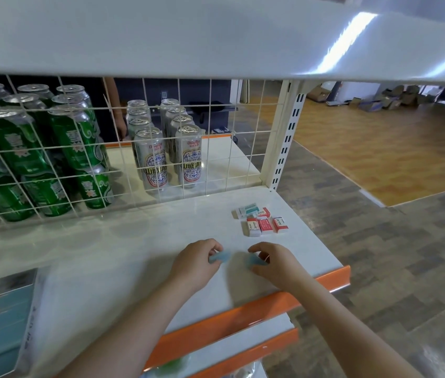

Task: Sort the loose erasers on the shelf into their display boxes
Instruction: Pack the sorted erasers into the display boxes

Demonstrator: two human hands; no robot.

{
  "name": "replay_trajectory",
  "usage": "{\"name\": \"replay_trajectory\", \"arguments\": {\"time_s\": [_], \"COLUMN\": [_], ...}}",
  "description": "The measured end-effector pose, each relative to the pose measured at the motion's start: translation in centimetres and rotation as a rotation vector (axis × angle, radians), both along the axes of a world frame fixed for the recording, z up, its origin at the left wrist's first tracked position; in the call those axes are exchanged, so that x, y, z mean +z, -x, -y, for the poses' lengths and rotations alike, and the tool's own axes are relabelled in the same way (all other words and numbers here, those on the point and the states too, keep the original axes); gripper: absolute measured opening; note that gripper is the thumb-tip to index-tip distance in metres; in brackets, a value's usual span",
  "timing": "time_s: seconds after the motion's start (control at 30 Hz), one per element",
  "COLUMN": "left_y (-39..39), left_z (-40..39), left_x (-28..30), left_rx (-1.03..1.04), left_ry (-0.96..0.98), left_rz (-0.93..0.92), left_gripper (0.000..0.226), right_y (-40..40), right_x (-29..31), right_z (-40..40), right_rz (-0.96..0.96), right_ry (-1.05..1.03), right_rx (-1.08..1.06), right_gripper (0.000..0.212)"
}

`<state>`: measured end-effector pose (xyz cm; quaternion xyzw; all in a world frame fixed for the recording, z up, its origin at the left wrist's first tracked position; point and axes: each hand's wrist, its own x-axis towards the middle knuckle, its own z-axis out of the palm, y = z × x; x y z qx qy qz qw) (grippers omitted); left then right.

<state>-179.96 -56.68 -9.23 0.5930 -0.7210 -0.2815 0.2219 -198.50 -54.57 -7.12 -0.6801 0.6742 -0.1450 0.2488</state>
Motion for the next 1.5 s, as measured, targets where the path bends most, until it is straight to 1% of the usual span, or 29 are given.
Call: {"name": "replay_trajectory", "arguments": {"time_s": [0.17,0.23,0.37,0.43,0.53,0.67,0.77,0.9,1.27,1.4,1.5], "left_y": [-0.7,-0.7,-0.6,-0.8,-1.3,-1.9,-2.5,-3.1,-4.0,-5.4,-6.9], "left_z": [-0.7,-1.0,-1.2,-1.3,-1.5,-2.5,-3.2,-3.9,-5.5,-6.1,-6.8], "left_x": [-0.3,-0.3,0.3,0.6,0.9,1.5,1.4,0.9,1.5,1.9,2.4], "left_rx": [0.015,0.052,0.214,0.258,0.290,0.284,0.288,0.313,0.360,0.384,0.398], "left_ry": [0.063,0.085,0.028,-0.018,-0.075,-0.107,-0.116,-0.096,-0.038,0.004,0.034], "left_rz": [0.064,0.047,-0.235,-0.354,-0.554,-0.626,-0.632,-0.595,-0.591,-0.527,-0.480], "left_gripper": [0.021,0.021,0.018,0.022,0.030,0.020,0.018,0.019,0.024,0.034,0.034], "right_y": [0.3,0.3,0.3,0.1,-0.1,-0.4,-0.8,-1.3,-2.6,-3.9,-5.5], "right_x": [0.0,0.0,0.4,0.9,1.8,2.6,2.8,2.6,2.6,2.7,2.6], "right_z": [-0.1,-0.1,0.1,0.0,-0.6,-1.3,-1.8,-2.2,-2.3,-2.2,-2.1], "right_rz": [0.038,0.054,0.129,0.178,0.293,0.412,0.466,0.473,0.407,0.413,0.395], "right_ry": [0.013,0.038,0.119,0.142,0.147,0.147,0.128,0.111,0.158,0.171,0.181], "right_rx": [-0.100,-0.125,-0.147,-0.135,-0.129,-0.117,-0.093,-0.053,0.055,0.068,0.096], "right_gripper": [0.039,0.041,0.030,0.025,0.024,0.024,0.023,0.023,0.027,0.028,0.027]}}
